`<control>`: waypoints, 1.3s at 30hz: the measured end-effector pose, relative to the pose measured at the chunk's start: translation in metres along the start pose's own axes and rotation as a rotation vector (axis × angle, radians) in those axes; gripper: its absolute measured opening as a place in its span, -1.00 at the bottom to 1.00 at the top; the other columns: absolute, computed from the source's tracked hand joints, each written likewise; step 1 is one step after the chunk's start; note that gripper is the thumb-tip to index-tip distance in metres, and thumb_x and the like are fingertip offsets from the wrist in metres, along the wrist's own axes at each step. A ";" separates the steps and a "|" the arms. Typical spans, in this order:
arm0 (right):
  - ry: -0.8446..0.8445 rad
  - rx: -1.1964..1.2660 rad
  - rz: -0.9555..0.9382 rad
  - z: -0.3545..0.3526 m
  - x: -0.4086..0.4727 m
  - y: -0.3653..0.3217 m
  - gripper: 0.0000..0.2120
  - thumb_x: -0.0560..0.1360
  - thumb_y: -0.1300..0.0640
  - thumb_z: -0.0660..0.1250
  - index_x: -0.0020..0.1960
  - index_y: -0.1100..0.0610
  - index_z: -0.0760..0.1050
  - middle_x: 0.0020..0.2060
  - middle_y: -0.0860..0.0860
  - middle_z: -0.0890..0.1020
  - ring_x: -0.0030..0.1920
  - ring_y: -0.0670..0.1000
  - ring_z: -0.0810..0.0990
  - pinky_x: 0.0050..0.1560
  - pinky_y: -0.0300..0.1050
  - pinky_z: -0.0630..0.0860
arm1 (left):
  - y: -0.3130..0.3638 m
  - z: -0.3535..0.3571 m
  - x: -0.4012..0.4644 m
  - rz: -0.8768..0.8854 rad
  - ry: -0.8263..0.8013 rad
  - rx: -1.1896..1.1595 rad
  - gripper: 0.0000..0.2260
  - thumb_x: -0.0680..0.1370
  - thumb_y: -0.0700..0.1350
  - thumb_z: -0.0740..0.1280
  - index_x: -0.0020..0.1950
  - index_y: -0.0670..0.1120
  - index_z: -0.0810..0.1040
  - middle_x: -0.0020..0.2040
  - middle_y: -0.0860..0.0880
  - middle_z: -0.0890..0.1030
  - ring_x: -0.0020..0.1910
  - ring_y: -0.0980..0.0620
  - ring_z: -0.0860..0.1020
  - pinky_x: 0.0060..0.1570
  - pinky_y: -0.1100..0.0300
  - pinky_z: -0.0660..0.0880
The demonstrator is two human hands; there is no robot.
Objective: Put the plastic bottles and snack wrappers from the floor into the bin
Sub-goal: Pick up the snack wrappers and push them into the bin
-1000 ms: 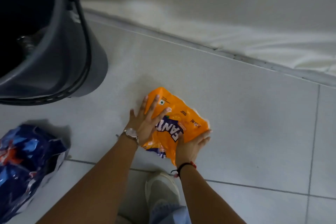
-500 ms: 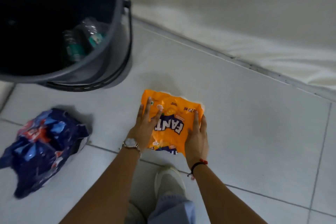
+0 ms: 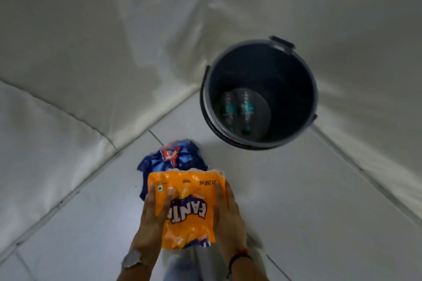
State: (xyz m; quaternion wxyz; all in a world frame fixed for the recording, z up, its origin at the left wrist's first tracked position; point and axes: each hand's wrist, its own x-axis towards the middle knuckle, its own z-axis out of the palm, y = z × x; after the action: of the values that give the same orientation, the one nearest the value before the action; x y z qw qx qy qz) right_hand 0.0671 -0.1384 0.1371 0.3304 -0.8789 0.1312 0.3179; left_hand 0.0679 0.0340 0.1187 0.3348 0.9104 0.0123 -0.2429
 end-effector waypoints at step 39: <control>0.143 -0.148 -0.099 0.078 0.130 -0.027 -0.43 0.57 0.10 0.06 0.45 -0.05 -0.19 0.35 0.18 0.33 0.20 0.21 0.44 0.11 0.20 0.48 | -0.109 0.005 0.086 -0.328 0.185 -0.056 -0.36 0.55 -0.16 0.23 0.46 0.07 -0.11 0.50 -0.17 -0.01 0.36 -0.30 0.22 0.30 -0.21 0.30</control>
State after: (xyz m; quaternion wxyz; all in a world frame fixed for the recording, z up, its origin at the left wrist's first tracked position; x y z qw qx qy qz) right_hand 0.1415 -0.0687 0.0213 0.2695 -0.9269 0.0869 0.2465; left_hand 0.1216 0.1034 0.0108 0.3134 0.9049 0.1980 -0.2092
